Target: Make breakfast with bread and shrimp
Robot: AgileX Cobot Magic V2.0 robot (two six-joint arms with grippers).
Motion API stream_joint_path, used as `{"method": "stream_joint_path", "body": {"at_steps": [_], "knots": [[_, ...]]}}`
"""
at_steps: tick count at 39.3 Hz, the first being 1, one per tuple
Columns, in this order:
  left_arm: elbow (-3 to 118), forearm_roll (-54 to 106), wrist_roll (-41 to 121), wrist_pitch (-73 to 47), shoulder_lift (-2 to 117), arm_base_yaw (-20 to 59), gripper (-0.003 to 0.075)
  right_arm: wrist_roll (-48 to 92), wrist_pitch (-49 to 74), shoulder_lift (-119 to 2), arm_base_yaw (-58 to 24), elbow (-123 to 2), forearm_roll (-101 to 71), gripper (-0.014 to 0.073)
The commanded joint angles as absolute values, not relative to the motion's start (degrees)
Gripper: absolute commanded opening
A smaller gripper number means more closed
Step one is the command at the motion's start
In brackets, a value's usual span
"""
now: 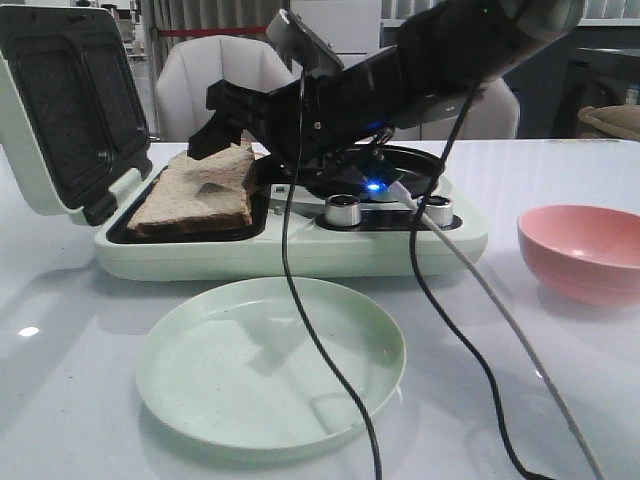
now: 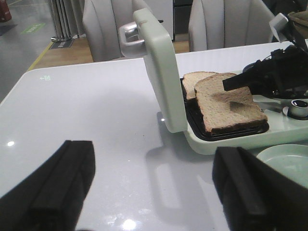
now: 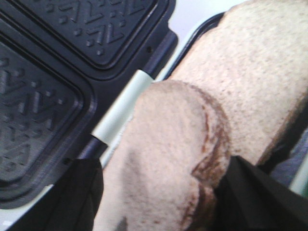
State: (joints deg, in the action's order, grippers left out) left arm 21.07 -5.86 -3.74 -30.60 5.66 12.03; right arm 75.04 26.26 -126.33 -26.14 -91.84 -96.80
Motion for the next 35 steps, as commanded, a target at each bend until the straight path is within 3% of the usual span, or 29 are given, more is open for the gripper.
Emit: {"method": "stream_joint_path", "body": {"at_steps": [1, 15, 35], "knots": [[22.58, -5.54, -4.39, -25.71, 6.38, 11.96, 0.0565, 76.29, 21.51, -119.46, -25.98, -93.74, -91.96, 0.0584], [22.58, -5.54, -4.39, -25.71, 6.38, 11.96, 0.0565, 71.79, 19.28, -107.95, -26.00, -93.64, -78.57, 0.0582], [22.58, -5.54, -4.39, -25.71, 6.38, 11.96, 0.0565, 11.29, 35.09, -89.84, -25.95, -93.64, -5.22, 0.0582]]}}
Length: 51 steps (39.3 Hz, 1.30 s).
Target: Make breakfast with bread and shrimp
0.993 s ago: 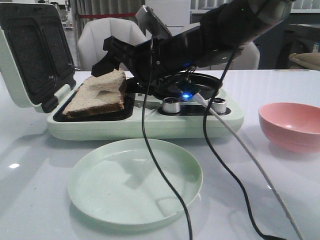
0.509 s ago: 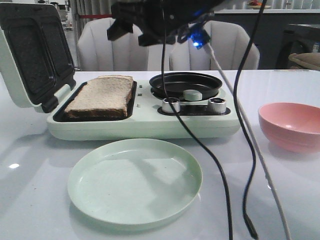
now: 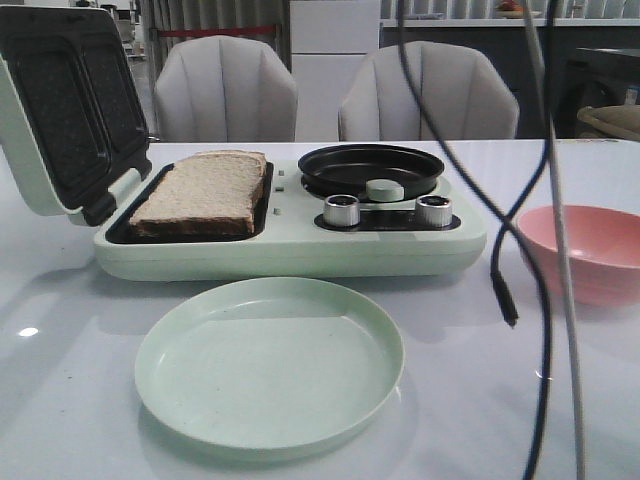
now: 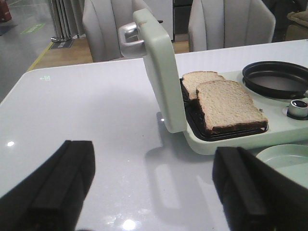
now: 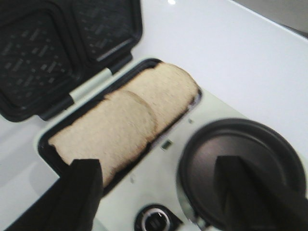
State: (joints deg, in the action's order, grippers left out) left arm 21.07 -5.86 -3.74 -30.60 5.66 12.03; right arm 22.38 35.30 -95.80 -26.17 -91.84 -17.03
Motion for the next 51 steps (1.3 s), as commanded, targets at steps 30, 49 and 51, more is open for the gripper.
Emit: {"method": "stream_joint_path", "body": {"at_steps": [30, 49, 51], "knots": [[22.58, -5.54, -4.39, -25.71, 6.38, 11.96, 0.0566, -0.68, 28.34, -55.13, -24.08, -61.67, 5.30, 0.0582], [22.58, -5.54, -4.39, -25.71, 6.38, 11.96, 0.0565, -0.87, 23.00, -23.26, -24.08, -36.48, 3.95, 0.0582], [22.58, -5.54, -4.39, -25.71, 6.38, 11.96, 0.0566, -0.87, 21.33, -19.26, -24.08, -33.48, 2.33, 0.0582]]}}
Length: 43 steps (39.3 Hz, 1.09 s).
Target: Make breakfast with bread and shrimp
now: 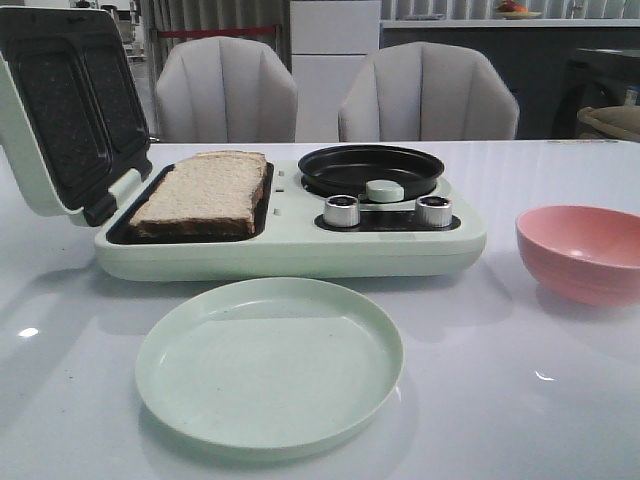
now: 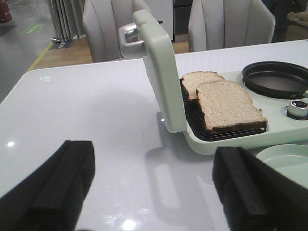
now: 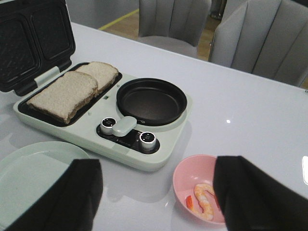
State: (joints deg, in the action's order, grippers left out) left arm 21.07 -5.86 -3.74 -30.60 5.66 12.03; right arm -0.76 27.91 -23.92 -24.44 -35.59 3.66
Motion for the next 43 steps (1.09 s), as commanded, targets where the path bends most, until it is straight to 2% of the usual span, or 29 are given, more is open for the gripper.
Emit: {"method": "stream_joint_path", "body": {"at_steps": [1, 8, 14, 43], "knots": [[22.58, -5.54, -4.39, -25.71, 6.38, 11.96, 0.0566, -0.87, 20.33, -17.73, -24.08, -31.90, 1.73, 0.0582], [22.58, -5.54, -4.39, -25.71, 6.38, 11.96, 0.0565, -0.87, 14.04, -5.51, -24.08, -22.06, 0.00, 0.0582], [22.58, -5.54, -4.39, -25.71, 6.38, 11.96, 0.0565, -0.87, 10.09, 0.22, -24.08, -15.27, 0.00, 0.0582], [22.58, -5.54, -4.39, -25.71, 6.38, 11.96, 0.0565, -0.87, 9.52, 0.09, -24.13, -13.96, 0.00, 0.0582]]}}
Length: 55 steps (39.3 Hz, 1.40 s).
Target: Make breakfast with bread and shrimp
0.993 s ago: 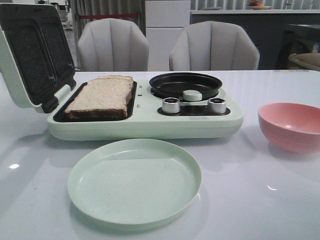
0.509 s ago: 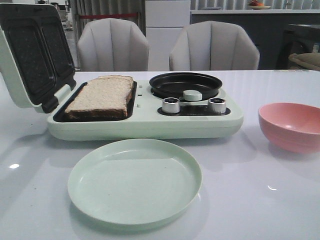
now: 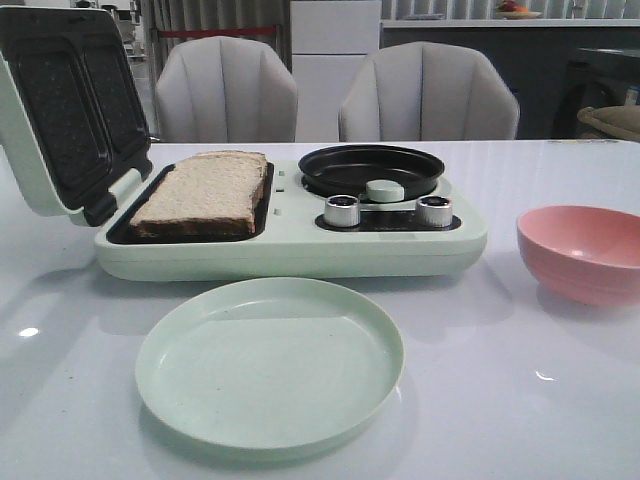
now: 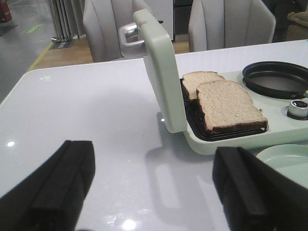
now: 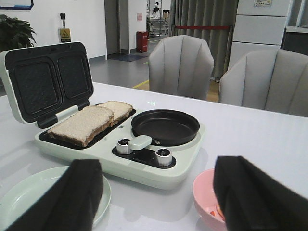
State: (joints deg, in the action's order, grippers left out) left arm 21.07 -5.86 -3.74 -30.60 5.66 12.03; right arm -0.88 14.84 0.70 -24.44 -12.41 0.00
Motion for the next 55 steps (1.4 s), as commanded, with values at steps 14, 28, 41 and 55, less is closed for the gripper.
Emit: {"method": "stream_joint_path", "body": {"at_steps": [14, 28, 41, 55], "knots": [[22.58, -4.81, -4.39, -25.01, 6.38, 11.96, 0.0565, -0.87, 9.52, 0.09, -24.13, -13.96, 0.00, 0.0582], [24.48, -1.96, -4.39, -25.20, 7.66, 11.96, 0.0565, -0.87, 9.52, 0.09, -24.13, -13.96, 0.00, 0.0582], [39.87, -1.96, -4.39, -25.41, 25.88, 11.96, 0.0565, -0.87, 9.52, 0.09, -24.13, -13.96, 0.00, 0.0582], [57.75, -2.08, -5.75, -24.78, 51.26, 11.96, 0.0565, -0.87, 9.52, 0.09, -24.13, -13.96, 0.00, 0.0582]]}}
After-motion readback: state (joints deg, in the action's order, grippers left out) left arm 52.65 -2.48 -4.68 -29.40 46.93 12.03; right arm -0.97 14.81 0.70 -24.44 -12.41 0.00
